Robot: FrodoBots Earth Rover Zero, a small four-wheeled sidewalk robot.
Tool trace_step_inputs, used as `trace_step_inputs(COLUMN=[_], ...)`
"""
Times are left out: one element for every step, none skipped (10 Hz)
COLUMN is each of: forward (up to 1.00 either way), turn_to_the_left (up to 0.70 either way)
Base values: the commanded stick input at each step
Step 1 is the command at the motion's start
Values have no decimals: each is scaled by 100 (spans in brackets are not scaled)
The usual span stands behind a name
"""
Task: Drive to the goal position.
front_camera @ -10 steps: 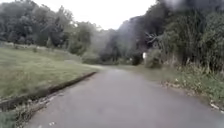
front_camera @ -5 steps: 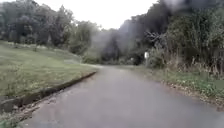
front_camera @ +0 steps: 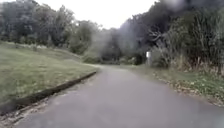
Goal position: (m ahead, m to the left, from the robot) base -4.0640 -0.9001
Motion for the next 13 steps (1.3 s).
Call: trace_step_inputs(forward=[70, 70, 70, 70, 70, 70, 70, 70, 70, 70, 68, 39, 9], turn_to_the_left=[0, 0, 0, 0, 0, 0, -8, -19, -27, -27, -28, -35, -43])
